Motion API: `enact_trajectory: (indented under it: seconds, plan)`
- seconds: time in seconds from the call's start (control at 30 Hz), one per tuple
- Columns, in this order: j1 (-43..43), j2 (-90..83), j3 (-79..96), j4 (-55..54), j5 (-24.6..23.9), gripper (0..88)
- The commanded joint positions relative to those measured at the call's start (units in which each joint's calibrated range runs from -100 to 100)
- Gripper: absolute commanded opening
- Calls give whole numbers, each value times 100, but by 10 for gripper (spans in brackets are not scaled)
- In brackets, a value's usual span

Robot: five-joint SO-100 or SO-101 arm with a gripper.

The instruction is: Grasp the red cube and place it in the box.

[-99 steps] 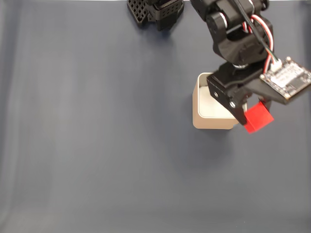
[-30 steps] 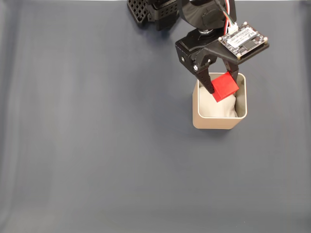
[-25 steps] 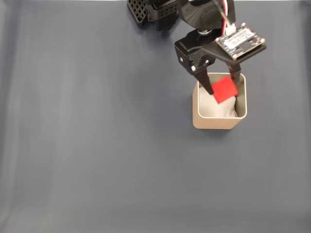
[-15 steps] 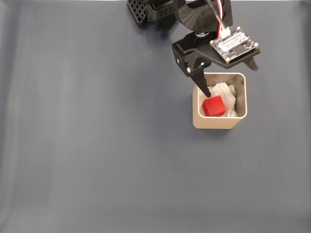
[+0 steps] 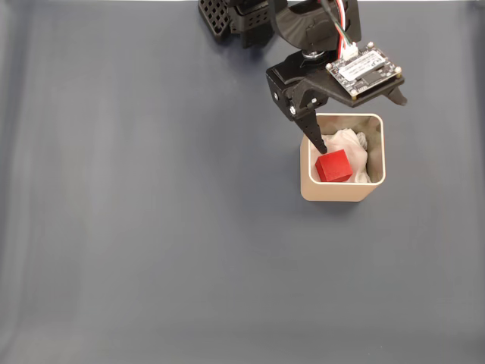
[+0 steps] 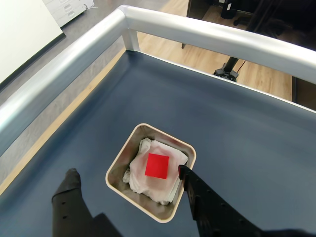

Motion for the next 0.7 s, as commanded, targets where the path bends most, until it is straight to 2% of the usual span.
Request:
enact_trajectory:
  seconds: [0.0,0.23,0.43,0.67]
  plan:
    - [38,-137,-23,-127,34,475]
    - [38,-137,-23,-160,24,467]
    - [67,-215,41,-201,68,278]
    - [216,-250,-32,-308,-93,37]
